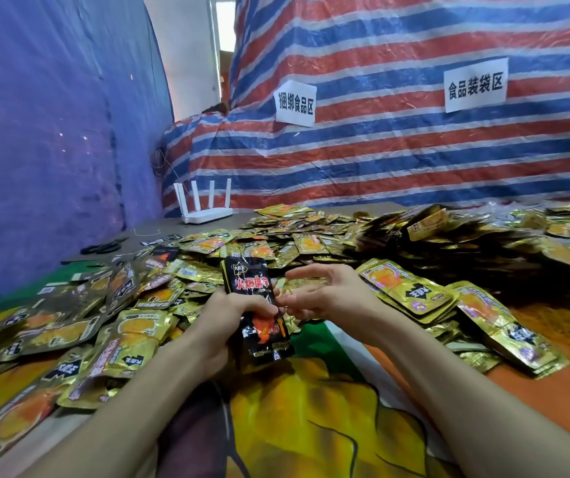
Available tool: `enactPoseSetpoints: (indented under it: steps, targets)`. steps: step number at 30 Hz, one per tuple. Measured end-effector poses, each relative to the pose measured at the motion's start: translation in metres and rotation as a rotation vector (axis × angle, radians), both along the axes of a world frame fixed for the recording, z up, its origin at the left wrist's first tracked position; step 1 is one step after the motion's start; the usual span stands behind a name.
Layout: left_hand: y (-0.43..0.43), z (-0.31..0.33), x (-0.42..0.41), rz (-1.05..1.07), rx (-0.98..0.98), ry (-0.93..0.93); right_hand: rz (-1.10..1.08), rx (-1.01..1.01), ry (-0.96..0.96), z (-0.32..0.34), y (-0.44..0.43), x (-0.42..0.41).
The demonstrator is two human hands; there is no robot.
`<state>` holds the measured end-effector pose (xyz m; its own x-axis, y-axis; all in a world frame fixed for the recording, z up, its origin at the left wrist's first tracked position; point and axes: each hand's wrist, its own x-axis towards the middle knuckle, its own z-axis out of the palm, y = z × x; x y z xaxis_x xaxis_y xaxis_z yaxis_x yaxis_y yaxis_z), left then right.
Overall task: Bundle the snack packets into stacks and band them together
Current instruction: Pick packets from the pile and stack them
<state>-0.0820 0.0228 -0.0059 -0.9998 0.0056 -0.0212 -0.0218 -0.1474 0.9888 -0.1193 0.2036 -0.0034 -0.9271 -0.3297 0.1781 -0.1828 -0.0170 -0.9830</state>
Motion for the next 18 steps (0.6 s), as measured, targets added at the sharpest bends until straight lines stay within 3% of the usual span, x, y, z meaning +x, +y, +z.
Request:
enactPoseSetpoints:
  steps: [12,16,18]
  targets:
    - [-0.004,-0.001,-0.006,-0.001,-0.034,0.03,-0.116,0.058,-0.004,-0.005,-0.002,-0.006]
    - [-0.011,0.0,-0.007,-0.116,-0.035,-0.027,-0.011,0.146,0.019,-0.004,0.001,-0.006]
    - [-0.014,0.0,-0.004,-0.211,0.004,-0.073,0.154,0.129,-0.026,0.001,0.003,-0.004]
